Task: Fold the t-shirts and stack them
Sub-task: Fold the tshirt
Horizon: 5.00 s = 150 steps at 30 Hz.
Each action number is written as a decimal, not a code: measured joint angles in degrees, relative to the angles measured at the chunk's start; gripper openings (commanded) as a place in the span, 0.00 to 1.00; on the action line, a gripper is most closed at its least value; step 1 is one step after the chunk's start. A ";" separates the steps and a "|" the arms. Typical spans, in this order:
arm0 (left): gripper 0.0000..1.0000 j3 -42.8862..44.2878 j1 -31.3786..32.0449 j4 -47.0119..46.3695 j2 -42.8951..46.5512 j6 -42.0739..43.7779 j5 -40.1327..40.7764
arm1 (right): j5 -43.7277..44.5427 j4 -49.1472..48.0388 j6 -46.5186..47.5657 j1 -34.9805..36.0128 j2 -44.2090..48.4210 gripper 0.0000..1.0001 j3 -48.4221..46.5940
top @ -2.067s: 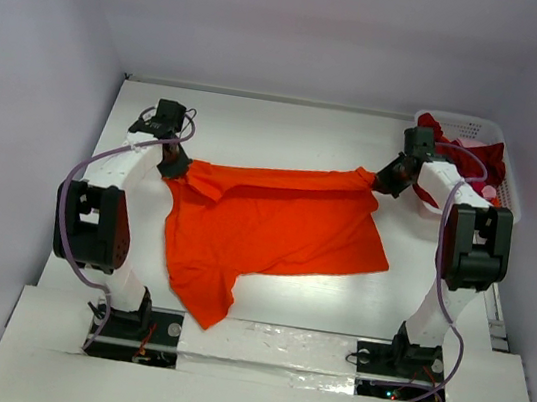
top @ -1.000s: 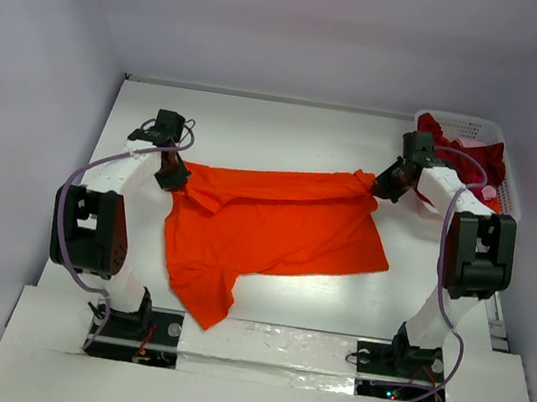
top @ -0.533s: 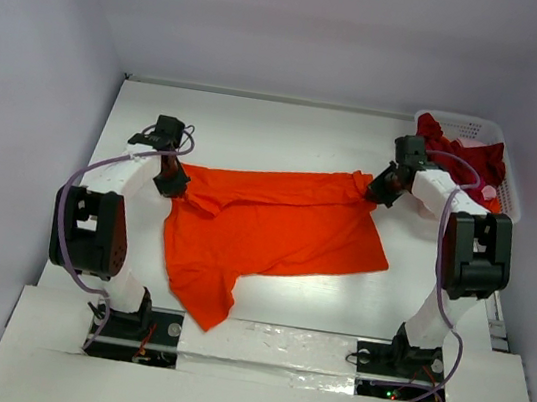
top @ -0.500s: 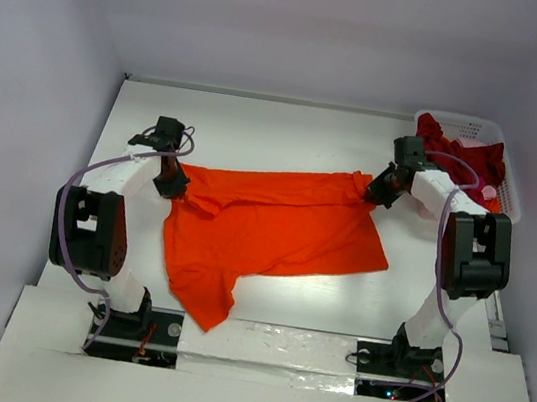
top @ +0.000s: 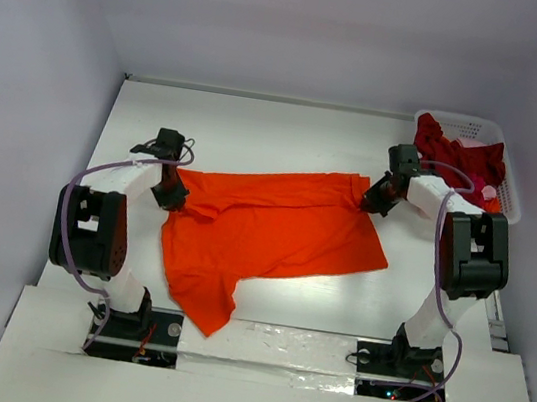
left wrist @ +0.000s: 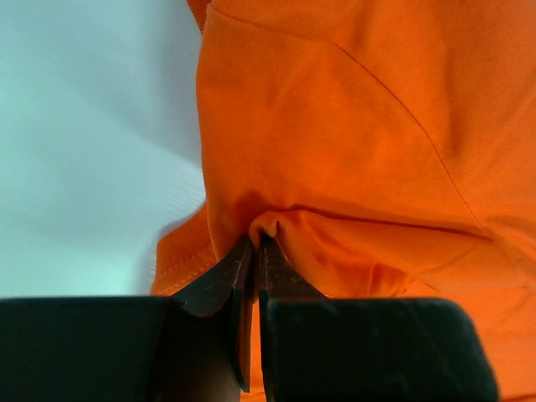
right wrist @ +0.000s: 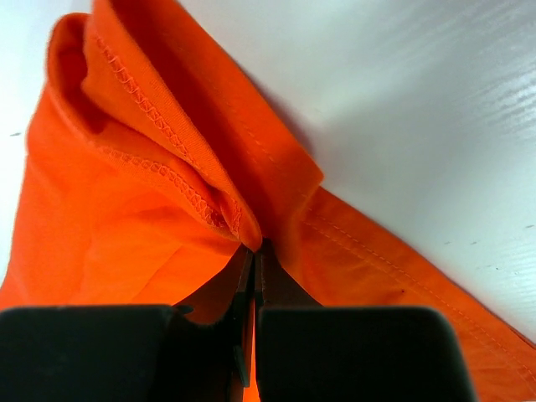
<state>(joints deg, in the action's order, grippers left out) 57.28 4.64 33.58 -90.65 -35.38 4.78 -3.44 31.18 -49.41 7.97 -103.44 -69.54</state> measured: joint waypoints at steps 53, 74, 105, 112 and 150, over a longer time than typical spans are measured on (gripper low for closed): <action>0.00 10.67 -0.20 6.38 6.19 0.90 -1.11 | 4.26 0.76 0.59 0.31 7.13 0.00 -3.48; 0.00 7.19 1.16 -2.67 -1.05 -0.48 -3.56 | 7.69 9.99 14.14 10.12 -15.61 0.00 -29.73; 0.00 4.11 3.26 -5.46 -9.01 -0.46 -2.23 | 10.05 6.95 15.26 14.95 -15.43 0.00 -18.97; 0.00 5.77 3.26 -4.37 -10.51 -0.07 -2.45 | 8.81 3.72 14.16 14.93 -14.60 0.00 -16.90; 0.00 28.02 -0.85 5.20 -26.62 6.08 -6.25 | 7.78 -3.43 6.40 14.93 -8.70 0.00 -6.82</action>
<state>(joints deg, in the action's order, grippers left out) 85.30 3.79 38.79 -117.27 -29.30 -1.48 4.34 27.75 -43.00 22.90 -112.14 -76.36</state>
